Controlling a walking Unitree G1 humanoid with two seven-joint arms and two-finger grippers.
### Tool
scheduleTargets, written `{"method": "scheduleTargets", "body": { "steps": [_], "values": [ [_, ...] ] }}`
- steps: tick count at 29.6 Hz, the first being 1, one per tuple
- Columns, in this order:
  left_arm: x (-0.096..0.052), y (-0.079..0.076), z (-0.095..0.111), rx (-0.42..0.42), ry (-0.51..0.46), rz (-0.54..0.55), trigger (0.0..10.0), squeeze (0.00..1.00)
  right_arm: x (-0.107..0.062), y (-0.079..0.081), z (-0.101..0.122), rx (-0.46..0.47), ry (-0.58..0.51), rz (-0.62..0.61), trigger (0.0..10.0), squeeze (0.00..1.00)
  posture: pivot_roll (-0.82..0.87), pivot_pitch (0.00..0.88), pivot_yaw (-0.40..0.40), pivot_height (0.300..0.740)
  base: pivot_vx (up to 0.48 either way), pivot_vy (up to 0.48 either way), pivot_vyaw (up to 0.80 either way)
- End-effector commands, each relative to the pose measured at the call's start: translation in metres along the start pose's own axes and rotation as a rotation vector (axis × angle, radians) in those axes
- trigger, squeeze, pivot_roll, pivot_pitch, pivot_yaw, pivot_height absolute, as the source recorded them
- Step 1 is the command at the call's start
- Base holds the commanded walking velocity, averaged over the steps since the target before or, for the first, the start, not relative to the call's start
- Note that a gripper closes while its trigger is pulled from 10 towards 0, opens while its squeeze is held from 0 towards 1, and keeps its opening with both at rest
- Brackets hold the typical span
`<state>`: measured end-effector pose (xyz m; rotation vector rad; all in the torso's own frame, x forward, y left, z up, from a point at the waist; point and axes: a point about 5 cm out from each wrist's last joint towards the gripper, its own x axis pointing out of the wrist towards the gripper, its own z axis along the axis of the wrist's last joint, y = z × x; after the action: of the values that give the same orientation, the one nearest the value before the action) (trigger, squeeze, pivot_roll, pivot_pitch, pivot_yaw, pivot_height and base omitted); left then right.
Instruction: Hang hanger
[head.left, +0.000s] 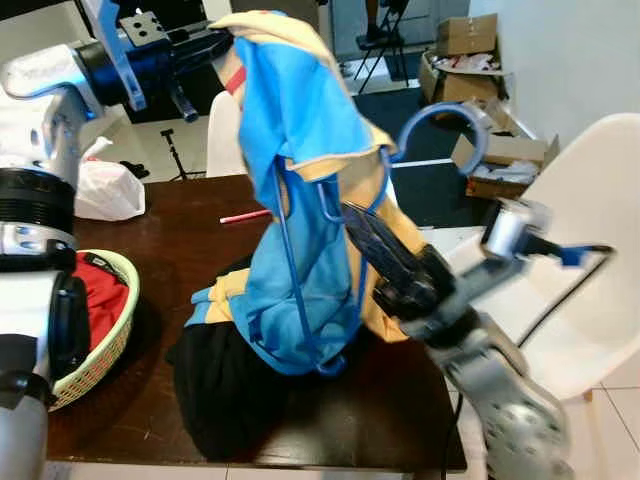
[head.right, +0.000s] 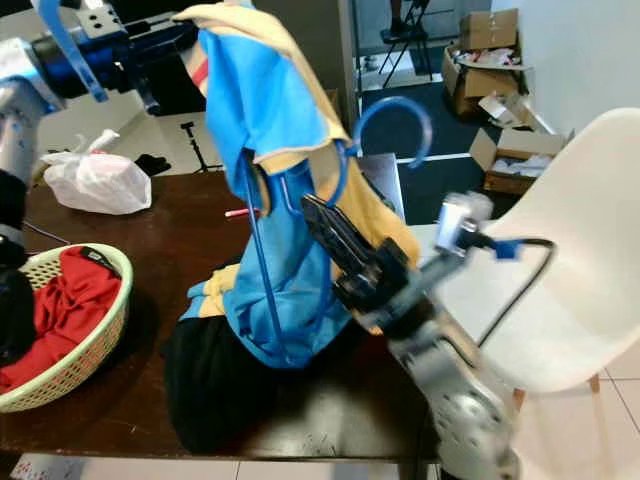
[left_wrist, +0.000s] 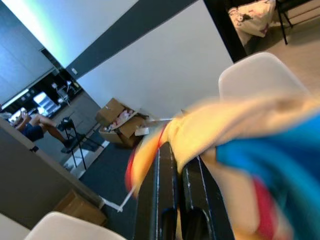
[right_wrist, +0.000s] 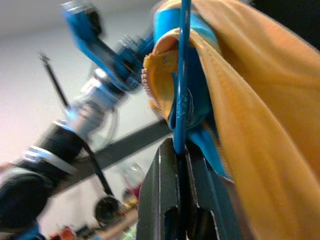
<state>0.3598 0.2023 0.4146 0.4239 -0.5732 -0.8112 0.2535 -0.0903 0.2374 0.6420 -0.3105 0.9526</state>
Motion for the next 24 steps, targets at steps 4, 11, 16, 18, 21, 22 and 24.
{"method": "scheduleTargets", "body": {
  "steps": [4,11,16,18,21,22,24],
  "values": [
    [-0.003,0.005,0.023,-0.005,-0.033,-0.050,10.0,1.00,0.009,0.000,-0.001,-0.024,-0.016,0.014,10.0,0.00,0.09,0.000,0.141,0.740,0.000,0.000,0.00],
    [-0.005,0.007,0.043,0.050,-0.024,-0.087,10.0,1.00,0.011,-0.006,-0.001,-0.054,-0.012,-0.016,10.0,0.00,0.09,0.000,0.140,0.740,0.000,0.000,0.00],
    [-0.010,0.014,0.056,0.099,-0.006,-0.054,10.0,1.00,0.013,-0.009,-0.003,-0.080,0.005,-0.037,10.0,0.00,0.10,0.000,0.130,0.740,0.000,0.000,0.00],
    [-0.013,0.015,0.056,0.112,0.033,-0.060,10.0,1.00,0.014,-0.009,-0.003,-0.085,0.008,-0.041,10.0,0.00,0.10,0.000,0.127,0.740,0.000,0.000,0.00],
    [-0.021,0.017,0.051,0.142,0.105,-0.063,10.0,1.00,0.016,-0.011,-0.004,-0.101,0.013,-0.048,10.0,0.00,0.11,0.000,0.125,0.740,0.000,0.000,0.00],
    [-0.030,0.022,0.051,0.184,0.158,-0.037,10.0,1.00,0.016,-0.013,-0.004,-0.118,0.021,-0.061,10.0,0.00,0.11,0.000,0.120,0.740,0.000,0.000,0.00],
    [-0.035,0.026,0.051,0.212,0.188,-0.015,10.0,1.00,0.017,-0.015,-0.005,-0.129,0.026,-0.070,10.0,0.00,0.11,0.000,0.118,0.740,0.000,0.000,0.00]
  ]
}}
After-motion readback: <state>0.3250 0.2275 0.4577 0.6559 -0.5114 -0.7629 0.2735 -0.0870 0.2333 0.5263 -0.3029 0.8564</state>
